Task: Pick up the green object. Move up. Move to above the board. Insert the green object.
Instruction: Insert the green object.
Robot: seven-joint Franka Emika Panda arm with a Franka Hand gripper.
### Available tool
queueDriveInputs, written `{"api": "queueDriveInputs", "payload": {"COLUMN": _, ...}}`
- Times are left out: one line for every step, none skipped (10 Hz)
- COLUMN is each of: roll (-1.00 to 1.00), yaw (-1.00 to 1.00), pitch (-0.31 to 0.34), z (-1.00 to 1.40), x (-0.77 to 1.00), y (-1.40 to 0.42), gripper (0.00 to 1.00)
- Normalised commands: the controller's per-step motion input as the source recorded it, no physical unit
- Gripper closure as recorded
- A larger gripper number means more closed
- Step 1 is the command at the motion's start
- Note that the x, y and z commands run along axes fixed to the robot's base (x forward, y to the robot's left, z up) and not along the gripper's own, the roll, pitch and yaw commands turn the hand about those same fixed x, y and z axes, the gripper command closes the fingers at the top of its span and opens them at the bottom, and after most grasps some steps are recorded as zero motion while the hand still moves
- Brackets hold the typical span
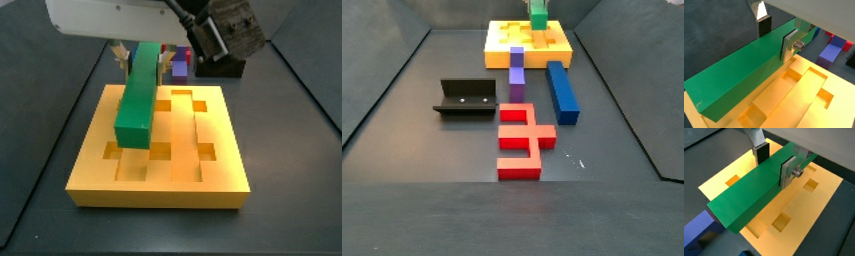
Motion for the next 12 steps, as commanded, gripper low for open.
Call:
{"api": "queueDriveInputs", "payload": {"roll": 0.00, "yaw": 0.00, "pitch": 0.000, "z": -0.25, "x": 0.00, "y": 0.00, "gripper": 1.00}}
{"api": "queueDriveInputs", "payload": {"roll": 0.09, "yaw": 0.00, "pitch": 0.000, "z": -0.26, "x": 0.00, "y": -0.07, "gripper": 1.00}}
{"api": "queueDriveInputs", "payload": {"roll": 0.13, "yaw": 0.00, "pitch": 0.009, "z": -0.25, "x": 0.00, "y": -0.11, "gripper": 1.00}}
{"api": "queueDriveInputs", "payload": {"roll": 0.12, "yaw": 0.00, "pitch": 0.011, "z": -0.26, "x": 0.03, "y": -0.14, "gripper": 1.00}}
{"api": "queueDriveInputs", "payload": {"roll": 0.11, "yaw": 0.00, "pitch": 0.000, "z": -0.37, "x": 0.06, "y": -0.17, "gripper": 1.00}}
{"api": "queueDriveInputs", "payload": {"roll": 0.08, "yaw": 0.00, "pitch": -0.057, "z": -0.48, "x": 0.00, "y": -0.22, "gripper": 1.00}}
{"api": "queueDriveInputs", "payload": {"roll": 0.07, "yaw": 0.02, "pitch": -0.080, "z": -0.50, "x": 0.00, "y": -0.20, "gripper": 1.00}}
{"api": "queueDriveInputs", "payload": {"roll": 0.03, "yaw": 0.13, "pitch": -0.087, "z": -0.35, "x": 0.00, "y": -0.13, "gripper": 1.00}}
{"api": "queueDriveInputs", "payload": {"roll": 0.03, "yaw": 0.17, "pitch": -0.024, "z": -0.10, "x": 0.00, "y": -0.07, "gripper": 1.00}}
{"api": "queueDriveInputs", "payload": {"roll": 0.01, "yaw": 0.19, "pitch": -0.033, "z": -0.13, "x": 0.00, "y": -0.03, "gripper": 1.00}}
{"api": "queueDriveInputs", "payload": {"roll": 0.00, "yaw": 0.17, "pitch": -0.073, "z": -0.21, "x": 0.00, "y": 0.00, "gripper": 1.00}}
{"api": "queueDriveInputs", "payload": {"roll": 0.00, "yaw": 0.13, "pitch": -0.067, "z": -0.22, "x": -0.07, "y": 0.00, "gripper": 1.00}}
